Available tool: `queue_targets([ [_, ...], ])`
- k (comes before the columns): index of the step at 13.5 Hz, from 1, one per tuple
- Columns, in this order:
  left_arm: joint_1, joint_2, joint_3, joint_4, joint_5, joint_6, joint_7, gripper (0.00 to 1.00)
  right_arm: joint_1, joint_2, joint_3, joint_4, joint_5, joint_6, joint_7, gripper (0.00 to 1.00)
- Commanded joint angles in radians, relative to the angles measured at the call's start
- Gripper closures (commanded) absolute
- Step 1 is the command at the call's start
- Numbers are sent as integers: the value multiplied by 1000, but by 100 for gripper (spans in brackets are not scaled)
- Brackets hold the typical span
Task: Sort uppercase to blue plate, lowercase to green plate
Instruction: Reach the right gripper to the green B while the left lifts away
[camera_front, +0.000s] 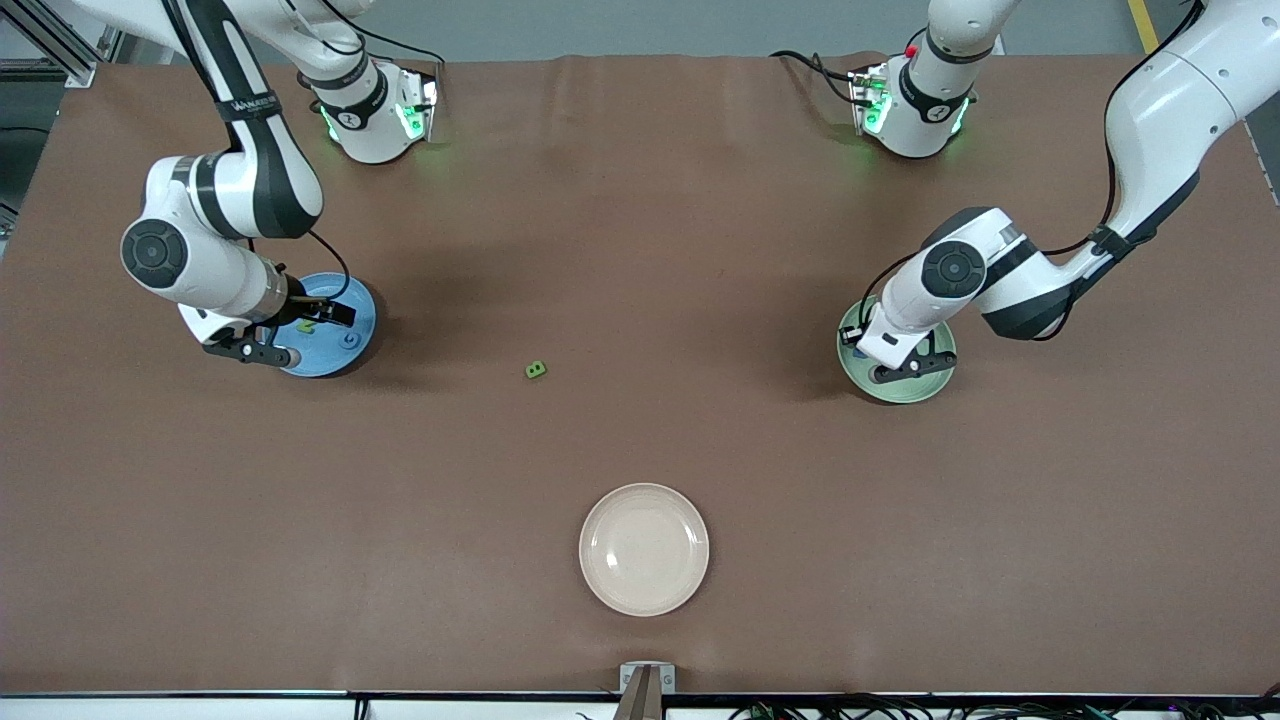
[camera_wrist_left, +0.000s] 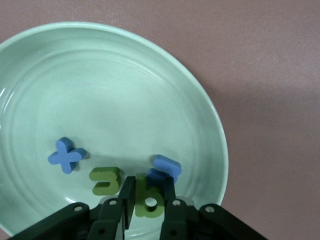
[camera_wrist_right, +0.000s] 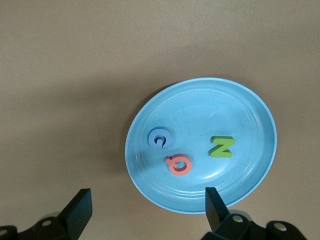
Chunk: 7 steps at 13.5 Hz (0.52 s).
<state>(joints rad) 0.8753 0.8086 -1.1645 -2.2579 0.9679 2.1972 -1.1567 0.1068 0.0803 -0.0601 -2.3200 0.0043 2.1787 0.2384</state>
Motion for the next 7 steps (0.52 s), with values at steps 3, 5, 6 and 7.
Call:
queue_targets([
  [3, -3, -12, 8, -2, 25, 15, 5, 28, 146, -17, 5, 78, 6, -88, 292, 0],
  [5, 1, -19, -1, 6, 23, 12, -3, 9, 238, 34, 5, 163, 9, -111, 473, 0],
  [6, 1, -20, -23, 23, 20, 4, -15, 8, 288, 68, 5, 197, 13, -108, 545, 0],
  [7, 13, -25, -50, 29, 9, -11, -17, 5, 327, 106, 5, 238, 35, -103, 608, 0],
])
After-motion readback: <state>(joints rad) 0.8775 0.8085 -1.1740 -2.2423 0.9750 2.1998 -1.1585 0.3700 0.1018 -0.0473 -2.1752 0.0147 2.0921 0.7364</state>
